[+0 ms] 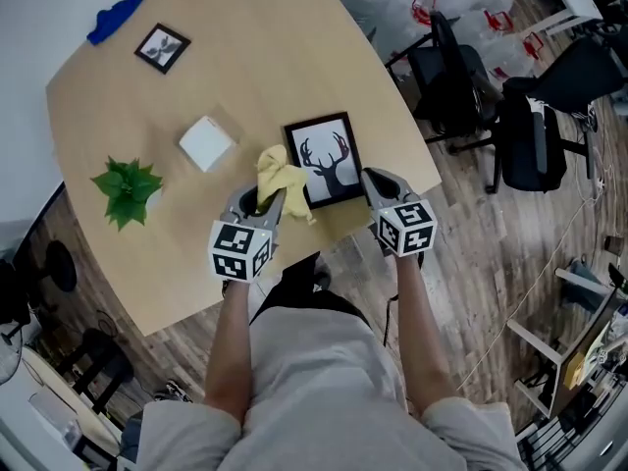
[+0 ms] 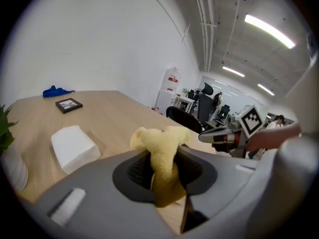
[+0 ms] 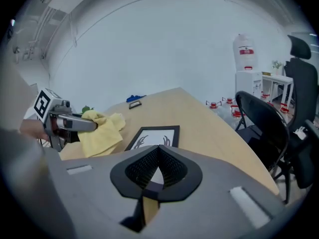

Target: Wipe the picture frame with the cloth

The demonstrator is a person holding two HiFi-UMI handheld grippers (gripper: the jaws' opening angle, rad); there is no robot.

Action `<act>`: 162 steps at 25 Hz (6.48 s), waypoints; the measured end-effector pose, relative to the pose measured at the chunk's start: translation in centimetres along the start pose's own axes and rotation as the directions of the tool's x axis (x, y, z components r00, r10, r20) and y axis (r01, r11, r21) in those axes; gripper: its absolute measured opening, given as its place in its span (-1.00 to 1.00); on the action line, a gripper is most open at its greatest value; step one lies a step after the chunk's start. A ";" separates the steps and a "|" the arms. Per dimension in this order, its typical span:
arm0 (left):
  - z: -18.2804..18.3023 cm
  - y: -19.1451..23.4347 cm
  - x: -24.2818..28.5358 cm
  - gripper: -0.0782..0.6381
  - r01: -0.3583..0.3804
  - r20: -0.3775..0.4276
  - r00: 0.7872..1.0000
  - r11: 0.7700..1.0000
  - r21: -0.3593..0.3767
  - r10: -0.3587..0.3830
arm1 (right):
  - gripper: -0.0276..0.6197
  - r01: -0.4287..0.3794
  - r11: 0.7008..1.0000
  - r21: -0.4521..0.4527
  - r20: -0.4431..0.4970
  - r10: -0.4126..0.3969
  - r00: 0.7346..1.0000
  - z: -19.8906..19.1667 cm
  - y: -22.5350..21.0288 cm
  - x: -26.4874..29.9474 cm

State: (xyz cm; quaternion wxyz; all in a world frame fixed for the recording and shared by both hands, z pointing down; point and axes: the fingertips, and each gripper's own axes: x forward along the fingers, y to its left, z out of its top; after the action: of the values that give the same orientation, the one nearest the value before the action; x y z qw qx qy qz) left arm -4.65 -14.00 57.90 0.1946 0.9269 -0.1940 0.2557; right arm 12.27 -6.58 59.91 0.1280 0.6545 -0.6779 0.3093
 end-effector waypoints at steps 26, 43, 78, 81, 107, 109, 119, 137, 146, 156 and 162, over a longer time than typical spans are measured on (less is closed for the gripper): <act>8.5 4.9 7.9 -0.36 -0.031 -0.019 0.999 0.933 0.357 0.041 | -0.91 0.026 0.990 -0.136 -0.307 -0.067 0.949 -2.3 -2.4 7.1; 1.4 3.5 15.4 -0.38 0.123 -0.272 0.961 0.798 0.590 0.053 | -0.91 0.045 0.997 -0.066 -0.370 -0.066 0.927 -2.3 -2.5 7.2; -3.0 -1.9 12.4 -0.39 0.152 -0.249 0.967 0.894 0.422 -0.047 | -0.91 0.123 0.992 -0.029 -0.347 -0.126 0.929 -2.4 -2.7 7.1; -3.2 -2.2 12.2 -0.39 0.153 -0.249 0.967 0.894 0.421 -0.049 | -0.91 0.126 0.992 -0.029 -0.346 -0.128 0.929 -2.3 -2.7 7.1; -6.8 -6.7 8.9 -0.39 0.200 -0.263 0.959 0.913 0.356 -0.107 | -0.91 0.132 0.991 -0.013 -0.344 -0.128 0.930 -2.3 -2.9 7.1; -7.0 -7.0 8.5 -0.39 0.189 -0.260 0.960 0.922 0.337 -0.102 | -0.91 0.133 0.991 -0.018 -0.342 -0.131 0.930 -2.3 -2.8 7.0; -7.4 -7.5 7.3 -0.38 0.078 -0.257 0.966 0.971 0.226 -0.018 | -0.91 0.070 0.996 -0.049 -0.357 -0.083 0.930 -2.3 -2.8 7.2; -7.5 -8.8 9.0 -0.38 -0.112 -0.272 0.950 0.981 0.158 0.152 | -0.91 -0.182 0.983 -0.033 -0.438 0.150 0.886 -2.5 -2.6 7.5; -6.5 -11.3 11.8 -0.38 -0.164 -0.251 0.949 0.979 0.122 0.190 | -0.91 -0.273 0.959 -0.081 -0.455 0.209 0.866 -2.6 -2.3 7.5; -5.7 -12.3 13.5 -0.38 -0.243 -0.220 0.942 0.967 0.080 0.255 | -0.91 -0.362 0.928 -0.083 -0.445 0.290 0.847 -2.4 -2.1 7.3; -5.5 -11.1 14.1 -0.38 -0.263 -0.228 0.935 0.962 0.073 0.272 | -0.91 -0.421 0.904 -0.077 -0.441 0.347 0.828 -2.3 -1.9 7.6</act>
State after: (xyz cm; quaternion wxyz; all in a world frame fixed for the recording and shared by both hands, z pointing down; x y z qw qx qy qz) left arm 9.44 -5.71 67.09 0.1604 0.8586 -0.2884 0.3922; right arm 12.70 -11.25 66.57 0.2603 0.4095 -0.7766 0.4017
